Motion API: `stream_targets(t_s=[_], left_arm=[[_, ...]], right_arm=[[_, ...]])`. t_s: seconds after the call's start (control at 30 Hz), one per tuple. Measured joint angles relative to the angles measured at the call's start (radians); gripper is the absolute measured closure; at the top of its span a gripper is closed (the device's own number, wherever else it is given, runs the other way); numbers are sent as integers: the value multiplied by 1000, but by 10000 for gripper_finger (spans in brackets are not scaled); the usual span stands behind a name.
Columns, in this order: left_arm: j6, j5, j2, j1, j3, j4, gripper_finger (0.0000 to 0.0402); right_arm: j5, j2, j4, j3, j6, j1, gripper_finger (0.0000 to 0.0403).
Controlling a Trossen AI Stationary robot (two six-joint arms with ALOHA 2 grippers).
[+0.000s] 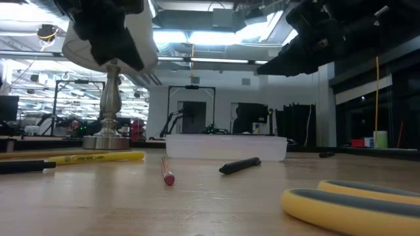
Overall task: Pick & place school supplies into a supply box
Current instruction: Put the yellow pencil into the pink supply box
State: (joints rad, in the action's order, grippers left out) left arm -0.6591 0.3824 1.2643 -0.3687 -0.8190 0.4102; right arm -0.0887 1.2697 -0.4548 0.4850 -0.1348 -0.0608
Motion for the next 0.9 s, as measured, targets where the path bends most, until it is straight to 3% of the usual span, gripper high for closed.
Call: stream_targets(t_s=[0.17,0.3,0.6,0.9], left_arm=[[-173,-8,33,-21,-101,250,398],[-305,-65,38,-24,-123,349,398],[-320,-120,38,-22,-122,382,397],[-511,-152,38,-21,-122,501,397]], right_arm=[[0,0,1,0,3,0,376],[1,0,2,0,3,0,380],[3,0,9,0,4,0,396],[3,0,10,0,4,0,380]])
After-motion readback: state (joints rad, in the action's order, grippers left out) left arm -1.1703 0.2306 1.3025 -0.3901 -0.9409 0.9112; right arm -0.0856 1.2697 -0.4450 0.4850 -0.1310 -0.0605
